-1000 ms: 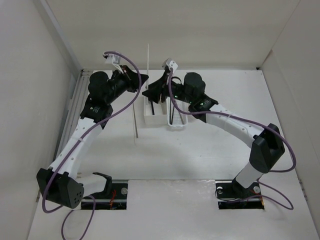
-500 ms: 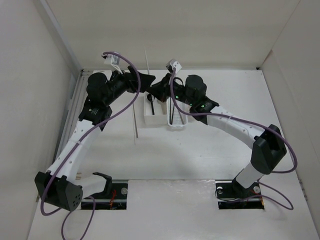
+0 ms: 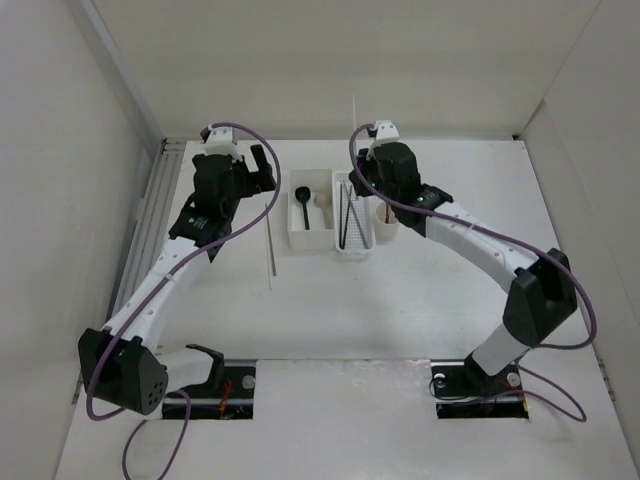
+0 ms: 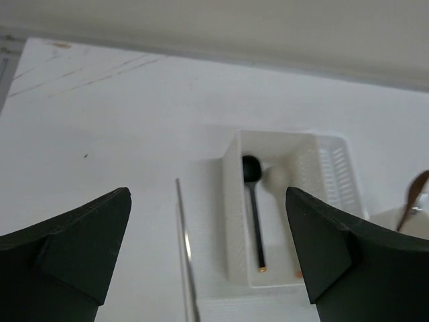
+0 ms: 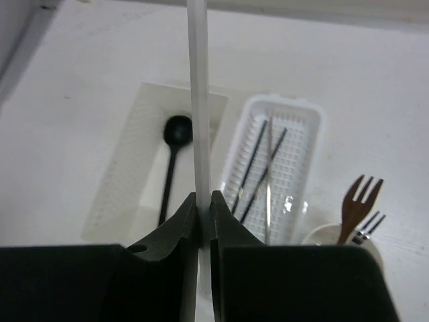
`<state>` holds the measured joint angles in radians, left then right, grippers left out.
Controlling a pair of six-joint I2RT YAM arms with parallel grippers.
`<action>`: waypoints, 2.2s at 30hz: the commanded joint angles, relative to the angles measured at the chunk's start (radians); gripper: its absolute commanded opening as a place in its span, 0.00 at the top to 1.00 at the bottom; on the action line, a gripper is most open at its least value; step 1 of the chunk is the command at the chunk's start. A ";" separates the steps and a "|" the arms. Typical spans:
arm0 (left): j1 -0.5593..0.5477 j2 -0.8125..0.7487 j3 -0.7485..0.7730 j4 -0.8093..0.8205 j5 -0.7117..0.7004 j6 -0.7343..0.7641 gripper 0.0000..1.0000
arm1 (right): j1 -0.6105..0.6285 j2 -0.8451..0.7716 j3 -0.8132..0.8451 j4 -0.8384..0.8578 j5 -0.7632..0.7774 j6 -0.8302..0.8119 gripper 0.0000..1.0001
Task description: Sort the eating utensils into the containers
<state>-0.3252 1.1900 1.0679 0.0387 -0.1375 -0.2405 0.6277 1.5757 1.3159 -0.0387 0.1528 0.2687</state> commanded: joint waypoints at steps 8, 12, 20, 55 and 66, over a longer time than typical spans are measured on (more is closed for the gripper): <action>0.008 0.033 -0.069 -0.042 -0.142 0.064 0.00 | -0.026 0.245 0.192 -0.296 0.042 0.082 1.00; 0.008 0.033 -0.069 -0.042 -0.132 0.073 0.00 | -0.065 0.283 0.192 -0.296 0.002 0.132 1.00; 0.026 0.042 -0.079 -0.022 -0.091 0.064 0.00 | -0.065 0.360 0.192 -0.335 -0.042 0.170 0.99; 0.035 0.178 -0.224 -0.103 0.058 -0.025 0.58 | 0.004 0.181 0.266 -0.333 0.134 -0.048 0.69; 0.035 0.414 -0.114 -0.236 0.070 -0.003 0.58 | 0.004 0.116 0.235 -0.250 0.152 -0.164 0.68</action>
<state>-0.2928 1.5459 0.8829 -0.1261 -0.0612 -0.2401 0.6243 1.7115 1.5417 -0.3473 0.2836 0.1635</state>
